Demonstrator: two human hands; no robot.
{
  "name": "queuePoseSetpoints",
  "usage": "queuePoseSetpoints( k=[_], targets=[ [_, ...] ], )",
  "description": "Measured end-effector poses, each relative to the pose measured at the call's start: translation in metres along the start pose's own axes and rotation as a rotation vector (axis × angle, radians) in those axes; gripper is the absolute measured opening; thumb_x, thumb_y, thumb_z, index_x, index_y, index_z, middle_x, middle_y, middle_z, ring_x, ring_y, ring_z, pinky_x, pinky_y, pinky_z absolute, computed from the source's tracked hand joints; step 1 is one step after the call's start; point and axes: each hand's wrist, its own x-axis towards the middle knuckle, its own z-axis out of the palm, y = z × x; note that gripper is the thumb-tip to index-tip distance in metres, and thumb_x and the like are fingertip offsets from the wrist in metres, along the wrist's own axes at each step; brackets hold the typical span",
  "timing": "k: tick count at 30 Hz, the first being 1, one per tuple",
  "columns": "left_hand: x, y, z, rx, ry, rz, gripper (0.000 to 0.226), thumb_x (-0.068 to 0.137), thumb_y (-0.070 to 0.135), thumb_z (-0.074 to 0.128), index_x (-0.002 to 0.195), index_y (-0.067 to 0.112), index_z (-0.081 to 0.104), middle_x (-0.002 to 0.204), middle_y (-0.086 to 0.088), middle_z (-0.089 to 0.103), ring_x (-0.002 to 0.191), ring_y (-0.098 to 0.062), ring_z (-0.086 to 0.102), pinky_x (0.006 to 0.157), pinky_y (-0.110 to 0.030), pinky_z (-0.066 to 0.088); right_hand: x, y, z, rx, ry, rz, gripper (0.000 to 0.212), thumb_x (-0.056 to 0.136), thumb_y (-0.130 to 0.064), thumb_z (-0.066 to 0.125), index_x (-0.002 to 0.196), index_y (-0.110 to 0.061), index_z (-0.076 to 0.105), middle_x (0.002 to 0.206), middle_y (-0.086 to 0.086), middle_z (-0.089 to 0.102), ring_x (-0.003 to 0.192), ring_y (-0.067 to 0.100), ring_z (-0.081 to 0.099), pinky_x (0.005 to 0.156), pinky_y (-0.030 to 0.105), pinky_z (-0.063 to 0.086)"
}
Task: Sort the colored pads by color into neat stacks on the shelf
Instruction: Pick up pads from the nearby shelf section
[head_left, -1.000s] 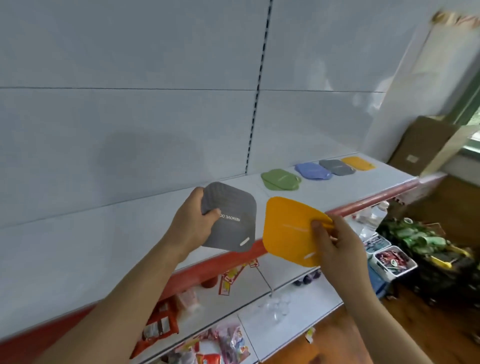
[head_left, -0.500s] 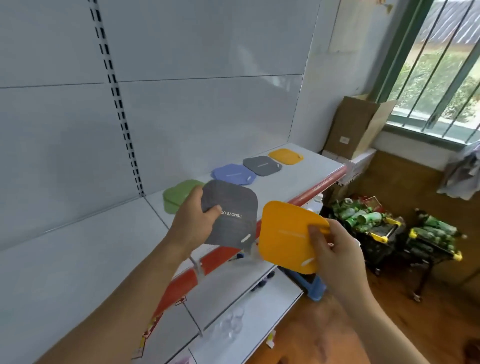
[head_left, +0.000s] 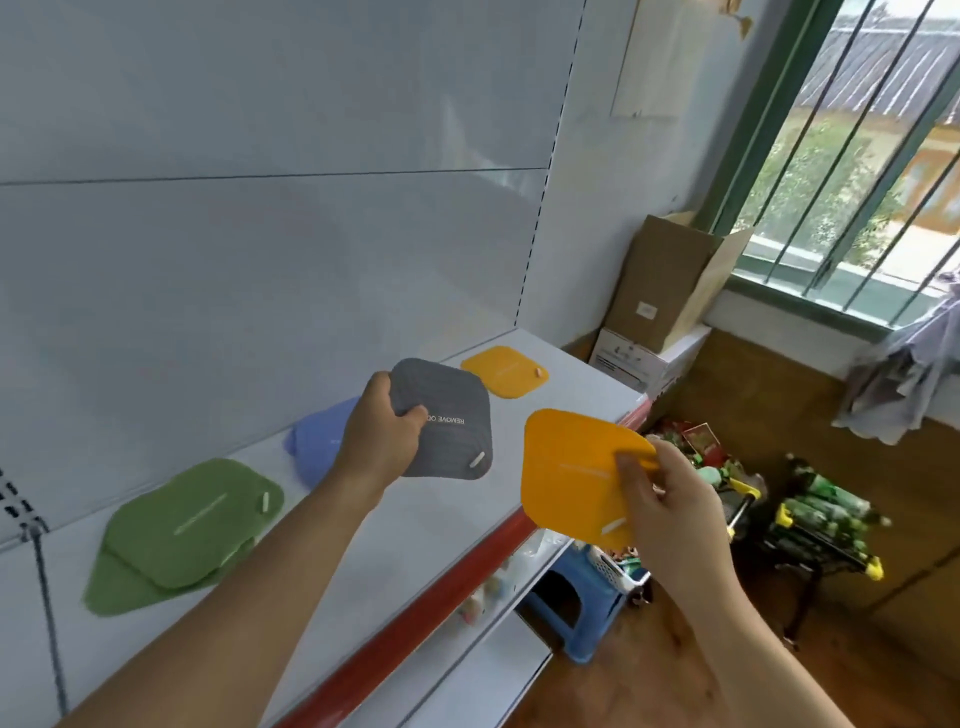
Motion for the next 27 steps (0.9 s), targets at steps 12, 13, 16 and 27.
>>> queuePoseSetpoints(
  k=[12, 13, 16, 27],
  targets=[
    [0.095, -0.015, 0.096, 0.177, 0.309, -0.266, 0.028, 0.096, 0.017, 0.063, 0.122, 0.012, 0.054, 0.121, -0.01, 0.067, 0.112, -0.036, 0.062, 0.097, -0.047, 0.051, 0.199, 0.079, 0.014, 0.084, -0.261, -0.106, 0.012, 0.105, -0.037, 0.055, 0.11, -0.038, 0.065, 0.088, -0.011, 0.072, 0.07, 0.01, 0.069, 0.053, 0.031, 0.058],
    [0.098, -0.015, 0.101, 0.2, 0.338, -0.29, 0.028, 0.096, 0.018, 0.063, 0.122, 0.013, 0.053, 0.121, -0.011, 0.067, 0.112, -0.037, 0.062, 0.097, -0.049, 0.052, 0.212, 0.081, 0.015, 0.088, -0.293, -0.12, 0.012, 0.105, -0.037, 0.055, 0.111, -0.038, 0.065, 0.087, -0.011, 0.072, 0.068, 0.009, 0.07, 0.051, 0.03, 0.059],
    [0.103, -0.014, 0.114, 0.343, 0.382, -0.318, 0.024, 0.097, 0.015, 0.057, 0.119, 0.013, 0.047, 0.116, -0.016, 0.067, 0.103, -0.04, 0.062, 0.086, -0.047, 0.053, 0.25, 0.084, 0.018, 0.113, -0.382, -0.161, 0.013, 0.106, -0.035, 0.054, 0.114, -0.035, 0.064, 0.087, -0.008, 0.072, 0.065, 0.002, 0.07, 0.046, 0.018, 0.051],
    [0.097, -0.016, 0.12, 1.033, 0.362, -0.292, 0.049, 0.092, 0.018, 0.063, 0.137, 0.015, 0.042, 0.119, -0.012, 0.058, 0.105, -0.037, 0.06, 0.07, -0.04, 0.043, 0.315, 0.087, 0.072, 0.096, -0.529, -0.218, 0.012, 0.106, -0.039, 0.053, 0.111, -0.036, 0.062, 0.085, -0.007, 0.07, 0.069, 0.01, 0.067, 0.054, 0.033, 0.053]
  ],
)
